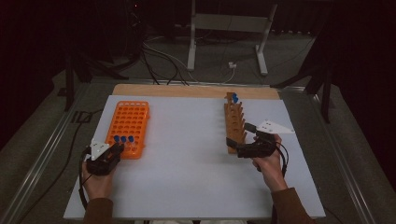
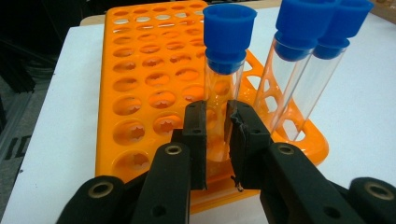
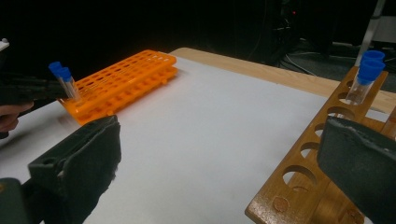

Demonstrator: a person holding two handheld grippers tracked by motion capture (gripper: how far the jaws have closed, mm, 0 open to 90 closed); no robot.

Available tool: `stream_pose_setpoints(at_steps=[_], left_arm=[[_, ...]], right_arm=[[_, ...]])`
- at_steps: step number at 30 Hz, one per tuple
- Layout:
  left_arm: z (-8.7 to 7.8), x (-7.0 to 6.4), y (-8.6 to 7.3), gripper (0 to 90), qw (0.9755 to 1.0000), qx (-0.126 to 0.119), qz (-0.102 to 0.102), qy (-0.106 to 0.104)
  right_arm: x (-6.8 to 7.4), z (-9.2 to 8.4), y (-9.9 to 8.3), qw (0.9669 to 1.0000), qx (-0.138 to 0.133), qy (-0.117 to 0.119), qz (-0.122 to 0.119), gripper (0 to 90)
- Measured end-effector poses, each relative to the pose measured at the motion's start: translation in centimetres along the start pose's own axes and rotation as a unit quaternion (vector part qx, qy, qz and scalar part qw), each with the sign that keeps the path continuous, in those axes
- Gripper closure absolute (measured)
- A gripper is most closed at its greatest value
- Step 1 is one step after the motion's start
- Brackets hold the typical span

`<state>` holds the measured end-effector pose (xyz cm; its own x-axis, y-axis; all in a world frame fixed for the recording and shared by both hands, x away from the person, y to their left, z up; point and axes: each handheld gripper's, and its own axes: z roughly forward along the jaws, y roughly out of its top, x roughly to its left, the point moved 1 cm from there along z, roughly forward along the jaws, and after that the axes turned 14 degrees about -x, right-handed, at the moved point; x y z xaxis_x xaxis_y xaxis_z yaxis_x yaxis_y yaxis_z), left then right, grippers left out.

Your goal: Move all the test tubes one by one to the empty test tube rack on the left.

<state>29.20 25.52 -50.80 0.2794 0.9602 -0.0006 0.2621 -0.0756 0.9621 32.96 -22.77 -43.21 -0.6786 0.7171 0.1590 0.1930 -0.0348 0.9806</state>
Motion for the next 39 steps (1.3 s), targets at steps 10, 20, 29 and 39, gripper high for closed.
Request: stream_pose_setpoints(at_steps=[10, 20, 29, 39], left_arm=[[-0.4, 0.3, 0.1, 73.9, 0.9999, -0.008, -0.010, 0.000], [-2.7, 1.3, 0.9, 50.7, 0.9969, -0.044, -0.060, -0.024], [-3.7, -0.4, 2.4, 18.8, 0.9927, -0.086, -0.070, -0.048], [-3.0, -3.7, 3.5, 11.3, 0.9905, -0.092, -0.037, -0.096]], right_arm=[[0.0, 0.1, -0.1, 1.0000, 0.001, -0.002, 0.003, 0.0], [-0.2, 0.0, -0.1, 1.0000, -0.001, -0.001, 0.005, 0.0], [-0.2, 0.0, -0.1, 1.0000, -0.001, -0.001, 0.007, 0.0], [-0.2, 0.1, -0.2, 1.0000, 0.001, 0.000, 0.006, 0.0]])
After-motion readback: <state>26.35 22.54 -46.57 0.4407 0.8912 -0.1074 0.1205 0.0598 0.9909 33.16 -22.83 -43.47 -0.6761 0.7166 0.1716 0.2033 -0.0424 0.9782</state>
